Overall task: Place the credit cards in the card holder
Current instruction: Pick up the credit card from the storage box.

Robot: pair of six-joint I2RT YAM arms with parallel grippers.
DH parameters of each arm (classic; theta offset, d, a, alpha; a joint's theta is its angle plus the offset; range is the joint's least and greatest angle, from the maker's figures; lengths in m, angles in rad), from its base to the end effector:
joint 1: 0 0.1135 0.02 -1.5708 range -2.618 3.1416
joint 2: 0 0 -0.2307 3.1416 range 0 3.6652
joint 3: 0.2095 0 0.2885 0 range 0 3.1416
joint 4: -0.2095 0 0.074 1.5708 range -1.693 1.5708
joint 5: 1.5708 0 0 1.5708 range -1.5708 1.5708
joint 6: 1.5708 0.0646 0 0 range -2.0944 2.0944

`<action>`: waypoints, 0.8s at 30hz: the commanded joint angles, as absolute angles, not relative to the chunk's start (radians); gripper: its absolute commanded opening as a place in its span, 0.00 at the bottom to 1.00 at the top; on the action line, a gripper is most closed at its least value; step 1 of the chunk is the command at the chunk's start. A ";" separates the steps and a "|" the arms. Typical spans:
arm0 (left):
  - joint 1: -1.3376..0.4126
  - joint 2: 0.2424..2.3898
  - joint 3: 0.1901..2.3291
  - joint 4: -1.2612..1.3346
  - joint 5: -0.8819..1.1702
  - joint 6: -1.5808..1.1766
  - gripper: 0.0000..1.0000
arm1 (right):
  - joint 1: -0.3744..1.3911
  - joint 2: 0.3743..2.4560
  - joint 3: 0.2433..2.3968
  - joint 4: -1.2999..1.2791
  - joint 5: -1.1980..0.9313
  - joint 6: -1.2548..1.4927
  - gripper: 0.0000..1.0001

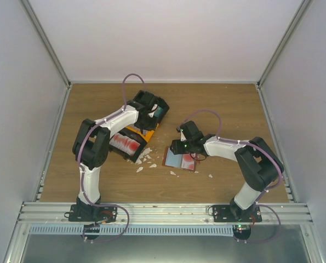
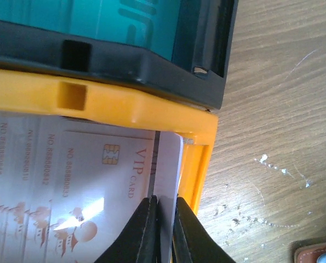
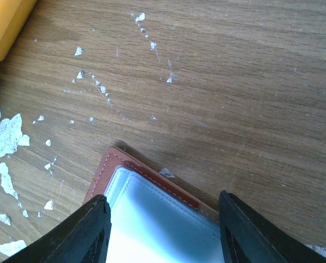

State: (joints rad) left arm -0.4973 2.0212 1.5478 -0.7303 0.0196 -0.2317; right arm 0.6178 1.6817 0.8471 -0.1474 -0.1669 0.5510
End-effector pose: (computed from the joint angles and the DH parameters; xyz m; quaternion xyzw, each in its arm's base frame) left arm 0.3937 -0.2152 0.1166 0.1320 0.9743 -0.0741 0.1671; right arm 0.2839 0.2149 0.0594 -0.0560 0.9523 0.2261 0.1972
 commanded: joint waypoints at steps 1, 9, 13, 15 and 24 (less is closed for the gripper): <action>-0.500 1.987 1.565 -0.755 -0.029 -0.232 0.07 | 0.621 1.691 0.850 -0.129 -0.172 0.547 0.55; -0.500 1.924 1.551 -0.750 -0.131 -0.225 0.00 | 0.617 1.682 0.886 -0.133 -0.175 0.536 0.56; -0.489 1.872 1.520 -0.717 -0.169 -0.230 0.00 | 0.604 1.664 0.901 -0.109 -0.209 0.531 0.56; -0.484 1.840 1.502 -0.698 -0.178 -0.238 0.00 | 0.595 1.654 0.906 -0.094 -0.227 0.532 0.57; -0.461 1.596 1.337 -0.542 -0.188 -0.307 0.00 | 0.559 1.564 0.882 -0.028 -0.284 0.540 0.58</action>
State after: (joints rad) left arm -0.4744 1.7260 1.4071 -0.6788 -0.1665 -0.2596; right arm 0.5777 1.6325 0.8883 -0.0891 -0.2527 0.5468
